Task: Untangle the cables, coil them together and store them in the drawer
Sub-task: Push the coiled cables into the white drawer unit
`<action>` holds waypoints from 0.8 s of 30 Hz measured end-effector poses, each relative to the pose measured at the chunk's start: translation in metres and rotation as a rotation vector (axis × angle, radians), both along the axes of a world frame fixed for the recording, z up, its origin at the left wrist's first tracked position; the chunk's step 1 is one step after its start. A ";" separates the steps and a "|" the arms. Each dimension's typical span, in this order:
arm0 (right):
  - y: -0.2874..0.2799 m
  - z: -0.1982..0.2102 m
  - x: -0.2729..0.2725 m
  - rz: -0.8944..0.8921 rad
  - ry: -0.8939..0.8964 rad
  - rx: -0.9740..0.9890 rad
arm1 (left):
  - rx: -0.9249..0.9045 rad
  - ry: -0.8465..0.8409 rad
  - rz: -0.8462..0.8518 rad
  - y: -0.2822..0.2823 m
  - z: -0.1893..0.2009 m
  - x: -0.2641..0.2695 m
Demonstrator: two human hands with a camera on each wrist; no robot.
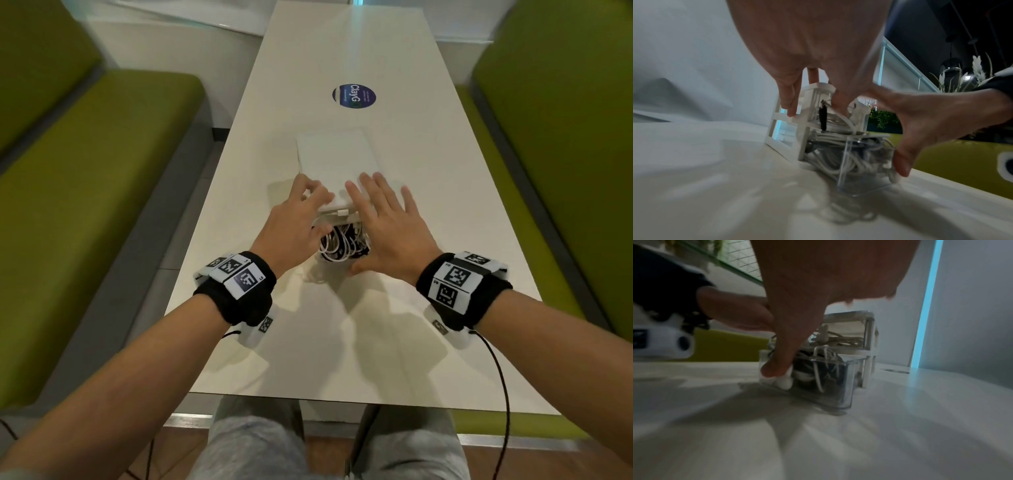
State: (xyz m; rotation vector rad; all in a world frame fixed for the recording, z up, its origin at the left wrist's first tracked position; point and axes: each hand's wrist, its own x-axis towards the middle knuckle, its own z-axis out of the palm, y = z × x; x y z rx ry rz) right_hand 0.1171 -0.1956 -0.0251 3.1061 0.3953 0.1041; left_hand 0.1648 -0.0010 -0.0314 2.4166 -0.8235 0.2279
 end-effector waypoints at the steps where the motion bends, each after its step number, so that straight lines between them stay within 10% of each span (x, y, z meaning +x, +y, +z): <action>1: 0.002 -0.001 0.003 -0.017 0.040 0.052 | 0.000 0.008 -0.002 0.001 -0.001 0.000; 12: 0.010 0.002 0.001 -0.039 0.100 0.243 | -0.245 0.438 0.028 0.037 0.019 0.005; 18: 0.019 0.003 -0.008 -0.059 0.075 0.273 | -0.085 0.620 0.114 0.045 0.023 0.004; 24: 0.025 -0.001 -0.015 0.012 0.019 0.258 | 0.030 0.315 0.152 0.021 0.016 -0.013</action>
